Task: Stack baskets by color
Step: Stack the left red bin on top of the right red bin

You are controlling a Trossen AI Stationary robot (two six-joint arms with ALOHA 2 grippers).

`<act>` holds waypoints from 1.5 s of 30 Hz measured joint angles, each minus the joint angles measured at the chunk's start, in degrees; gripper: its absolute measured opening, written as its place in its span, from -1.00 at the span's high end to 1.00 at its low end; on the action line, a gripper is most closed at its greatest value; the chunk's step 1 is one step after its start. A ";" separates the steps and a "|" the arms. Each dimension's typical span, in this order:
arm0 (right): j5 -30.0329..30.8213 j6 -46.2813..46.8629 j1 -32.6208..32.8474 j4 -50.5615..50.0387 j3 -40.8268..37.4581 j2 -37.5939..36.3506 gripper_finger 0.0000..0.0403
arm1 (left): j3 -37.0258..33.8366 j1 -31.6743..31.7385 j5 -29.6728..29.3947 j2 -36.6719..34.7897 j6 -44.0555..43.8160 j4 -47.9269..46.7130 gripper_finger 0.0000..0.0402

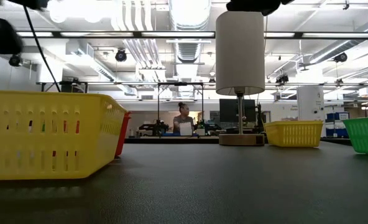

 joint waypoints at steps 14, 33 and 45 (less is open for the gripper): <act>0.00 1.00 0.00 -0.04 0.00 0.00 -0.01 | -1.60 -16.23 5.18 0.44 -13.51 -3.61 0.47; 0.00 1.44 0.00 1.01 0.00 0.00 -0.01 | -7.50 -16.82 3.92 5.97 -7.88 -1.94 0.08; -5.42 -1.27 -0.28 2.85 0.04 1.27 0.09 | -5.83 -16.87 3.94 10.65 -5.75 -0.96 0.81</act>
